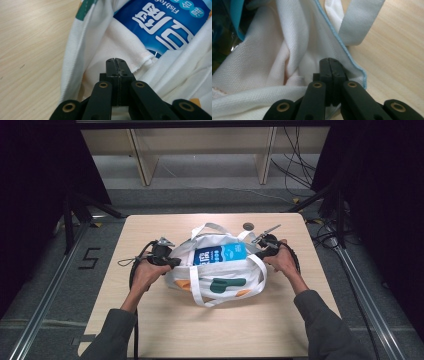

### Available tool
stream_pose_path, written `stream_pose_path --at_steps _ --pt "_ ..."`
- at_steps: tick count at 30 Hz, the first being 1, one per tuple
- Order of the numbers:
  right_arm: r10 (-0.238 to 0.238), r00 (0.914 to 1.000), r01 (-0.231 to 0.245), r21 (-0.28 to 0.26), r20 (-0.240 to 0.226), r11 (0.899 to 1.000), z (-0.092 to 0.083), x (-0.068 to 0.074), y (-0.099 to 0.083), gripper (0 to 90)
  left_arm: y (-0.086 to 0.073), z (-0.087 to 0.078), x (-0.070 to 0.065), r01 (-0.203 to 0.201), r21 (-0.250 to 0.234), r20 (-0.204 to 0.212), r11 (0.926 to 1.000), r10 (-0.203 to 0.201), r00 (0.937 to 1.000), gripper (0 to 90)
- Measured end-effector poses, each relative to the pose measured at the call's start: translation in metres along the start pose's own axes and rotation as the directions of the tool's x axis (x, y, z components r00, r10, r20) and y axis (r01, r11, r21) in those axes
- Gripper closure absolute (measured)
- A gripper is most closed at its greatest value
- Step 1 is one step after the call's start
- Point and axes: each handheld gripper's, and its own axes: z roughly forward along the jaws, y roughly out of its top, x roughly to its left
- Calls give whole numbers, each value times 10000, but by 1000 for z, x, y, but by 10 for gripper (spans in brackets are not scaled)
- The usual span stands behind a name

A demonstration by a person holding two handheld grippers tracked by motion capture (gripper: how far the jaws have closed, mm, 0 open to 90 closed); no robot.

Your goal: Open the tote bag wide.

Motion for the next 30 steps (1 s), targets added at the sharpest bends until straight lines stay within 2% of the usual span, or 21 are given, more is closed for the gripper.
stream_pose_path --at_steps 1,3,4,5,6,7,8,9,11,12,13,15,17,19,21,22,24,26,27,28,30 --pt "-535 9984 537 -125 163 9985 -4 0 4 900 2 0 -1 80 -216 -290 9997 -87 9995 894" --pt "-571 9974 590 -426 440 9973 -18 4 9 900 5 -1 -5 307 -393 -320 9988 -320 9990 894" --pt "-211 9983 241 -549 536 9982 -31 10 12 900 5 -1 -5 307 -393 -320 9988 -320 9990 893" --pt "-706 9969 741 -1116 347 9910 -45 15 14 900 10 -5 -13 641 -779 317 9949 -618 9976 893" --pt "-706 9969 741 -1116 347 9910 -45 15 14 900 10 -5 -13 641 -779 317 9949 -618 9976 894" --pt "-855 9963 830 -1898 -47 9783 -64 34 16 900 15 -6 -22 706 -1046 747 9920 -629 9952 893" --pt "-1101 9937 1041 -1866 -220 9769 -69 41 16 900 23 -3 -36 502 -1253 1212 9908 -350 9920 891" --pt "-1491 9878 1377 -1938 -454 9713 -72 51 16 900 28 0 -42 328 -1166 1311 9926 -174 9912 890" --pt "-1544 9861 1400 -1934 -613 9711 -73 62 15 900 31 6 -48 222 -1078 1400 9939 -70 9901 889" --pt "-2269 9678 2017 -2035 -1088 9581 -72 70 13 900 32 11 -51 252 -934 1552 9953 -105 9878 888" --pt "-2625 9545 2390 -1635 -1416 9572 -68 84 7 900 34 17 -54 127 -686 1529 9976 -21 9882 888" --pt "-2861 9479 2717 -1134 -1401 9557 -64 93 0 900 33 22 -56 -4 -520 1567 9986 85 9876 888" --pt "-3395 9272 3319 -731 -1583 9405 -56 103 -12 900 30 25 -55 -193 -283 1374 9994 231 9902 888" --pt "-3689 9126 3735 -78 -1764 9276 -44 112 -27 900 26 29 -51 23 -218 1425 9998 8 9898 886" --pt "-3718 9129 3794 138 -1684 9251 -40 116 -31 900 22 29 -49 429 -356 1575 9984 -368 9868 886" --pt "-3489 9189 3559 57 -1839 9345 -44 116 -26 900 21 27 -50 396 -427 1534 9983 -326 9876 886" --pt "-3341 9282 3216 -982 -1639 9418 -54 112 -14 900 20 24 -51 215 -363 1484 9991 -159 9888 881" --pt "-3006 9437 2838 -1290 -1382 9502 -61 110 -1 900 15 18 -57 -281 -154 1467 9995 301 9887 880" --pt "-3174 9394 2938 -1727 -1294 9401 -61 107 9 900 12 16 -59 -572 23 1520 9984 562 9868 882" --pt "-3072 9439 2837 -1785 -1212 9421 -61 107 16 900 7 15 -63 -731 238 1696 9970 680 9832 892" --pt "-2978 9497 2790 -1704 -967 9450 -55 105 26 900 -7 11 -69 -1556 1031 1836 9824 1350 9737 893"
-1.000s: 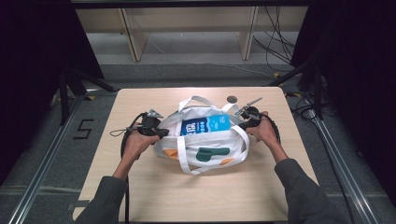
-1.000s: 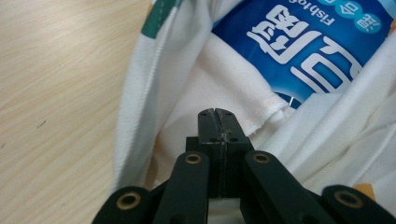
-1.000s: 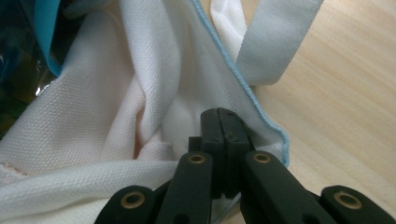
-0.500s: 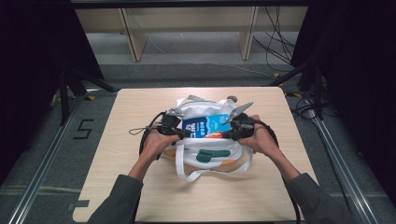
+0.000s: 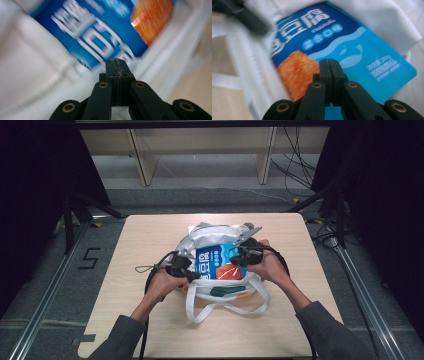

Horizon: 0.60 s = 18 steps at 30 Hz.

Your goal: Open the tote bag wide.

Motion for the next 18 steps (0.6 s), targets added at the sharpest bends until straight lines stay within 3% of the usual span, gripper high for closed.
stream_pose_path --at_steps 1,2,3,4,5,6,7,8,9,12,13,15,17,18 --pt "39 10000 -39 60 -15 10000 5 -3 3 900 -7 1 -1 -257 248 -39 9994 258 9997 895" --pt "207 9998 -207 156 11 9997 8 -5 4 900 -20 3 -2 202 121 -143 9997 -200 9997 895" --pt "439 9990 -439 -36 24 9990 12 -9 5 900 -28 4 -1 504 -415 -137 9979 -510 9986 896" --pt "439 9990 -439 -36 24 9990 12 -9 5 900 -28 4 -1 504 -415 -137 9979 -510 9986 896" --pt "612 9981 -613 -212 -25 9979 12 -11 6 900 -30 1 -3 749 -486 -250 9960 -762 9968 896" --pt "763 9969 -757 -348 165 9965 7 -15 7 900 -28 -2 -6 560 -566 -365 9968 -581 9976 896" --pt "602 9980 -593 -396 210 9975 5 -18 7 900 -22 -7 -8 320 -608 -473 9976 -349 9983 894" --pt "819 9964 -810 -370 228 9960 3 -18 7 900 -22 -7 -8 320 -608 -473 9976 -349 9983 891" --pt "919 9951 -904 -384 377 9952 -1 -22 7 900 -10 -13 -3 401 -1087 -481 9933 -455 9978 874" --pt "695 9965 -681 -312 470 9972 -6 -29 5 900 17 -22 10 842 -1686 -673 9821 -967 9930 866" --pt "1032 9926 -1022 -181 635 9946 -7 -29 3 900 26 -22 14 803 -1685 -749 9824 -940 9928 867" --pt "893 9922 -879 -187 874 9959 -5 -32 -1 900 41 -14 22 917 -1505 -820 9844 -1048 9911 865" --pt "1133 9888 -1130 -93 966 9936 -5 -33 -4 900 50 -3 32 934 -924 -1379 9913 -1056 9848 865" --pt "1133 9888 -1130 -93 966 9936 -5 -33 -4 900 50 -3 32 934 -924 -1379 9913 -1056 9848 872"
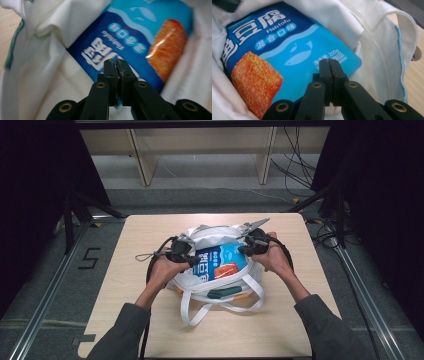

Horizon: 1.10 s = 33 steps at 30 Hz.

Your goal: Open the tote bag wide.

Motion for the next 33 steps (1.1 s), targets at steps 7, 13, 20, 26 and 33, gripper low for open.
stream_pose_path --at_steps 7,13,20,26,33 --pt "-330 9987 300 742 396 9968 -1 -11 -19 900 -12 1 23 -601 1759 -1980 9826 951 9756 894" --pt "-228 9991 204 691 347 9974 2 -4 -18 899 -4 -1 7 -176 411 -542 9990 198 9983 879" --pt "-430 9982 392 895 407 9952 4 -7 -14 900 -4 20 -1 -106 870 172 9961 91 9998 891" --pt "-486 9970 363 1915 598 9808 14 -19 -31 900 -18 1 32 -26 1786 -1497 9839 298 9883 897" --pt "-756 9940 629 1532 788 9862 0 -12 -24 900 -15 -6 0 -988 1236 -1174 9874 1134 9866 845"
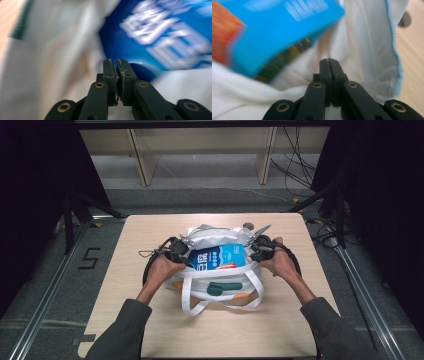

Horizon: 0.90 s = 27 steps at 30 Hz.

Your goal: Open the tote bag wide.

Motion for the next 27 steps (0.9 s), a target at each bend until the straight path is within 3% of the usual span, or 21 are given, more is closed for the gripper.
stream_pose_path --at_steps 1,3,5,6,7,8,9,10,11,12,16,17,18,19,21,22,23,25,26,27 --pt "129 9999 -131 -168 -83 9998 -6 3 1 900 -3 -5 -8 -38 -288 309 9996 47 9995 850" --pt "-233 9987 198 -754 -459 9970 -19 13 2 900 -9 -11 -18 -35 -546 618 9985 69 9981 864" --pt "-280 9975 227 -808 -650 9965 -23 20 1 900 -11 -13 -20 -158 -626 606 9979 196 9980 870" --pt "-988 9929 971 -289 -666 9949 -25 31 -7 900 -19 -12 -18 -62 -523 811 9986 104 9966 872" --pt "-1022 9919 1021 -63 -758 9948 -21 33 -12 900 -24 -7 -15 -341 -142 397 9993 346 9986 874" --pt "-922 9924 950 306 -819 9950 -14 36 -18 900 -30 -1 -12 -17 -93 529 10000 22 9986 887" --pt "-922 9924 950 306 -819 9950 -14 36 -18 900 -30 -1 -12 -17 -93 529 10000 22 9986 891" --pt "-707 9927 750 411 -977 9963 -8 38 -25 900 -34 3 -11 376 -281 600 9989 -358 9976 891" --pt "-669 9938 682 119 -885 9976 -3 37 -28 900 -34 1 -13 165 -271 427 9995 -154 9990 893" --pt "-785 9932 803 182 -857 9966 -7 36 -25 900 -33 0 -15 109 -288 295 9995 -101 9995 893" --pt "-690 9944 674 -230 -795 9975 -17 32 -20 900 -30 -9 -10 353 -662 549 9972 -316 9980 873" --pt "-385 9966 327 -787 -734 9964 -26 28 -17 900 -29 -12 -8 592 -901 746 9942 -525 9958 851" --pt "-183 9969 108 -961 -770 9953 -30 26 -16 900 -25 -18 -5 856 -1247 933 9885 -742 9929 848" --pt "-4 9982 -67 -1165 -604 9932 -33 25 -14 900 -25 -18 -5 856 -1247 933 9885 -742 9929 845" --pt "254 9978 -338 -1398 -613 9896 -35 22 -10 900 -15 -21 3 1159 -1921 883 9745 -1005 9910 835" --pt "30 9971 -139 -1431 -758 9896 -36 17 -7 900 -15 -21 3 1159 -1921 883 9745 -1005 9910 833" --pt "220 9969 -335 -1544 -756 9874 -34 16 -4 900 -6 -20 10 1562 -2139 910 9643 -1396 9860 829" --pt "164 9985 -243 -1520 -529 9881 -29 10 4 900 -2 -17 13 1618 -2220 844 9615 -1464 9856 827" --pt "217 9991 -273 -1561 -376 9874 -24 7 7 900 6 -10 21 1899 -2188 656 9571 -1798 9815 826" --pt "254 9990 -301 -1332 -372 9906 -21 3 9 900 10 -8 25 2085 -2109 723 9550 -1975 9776 826"
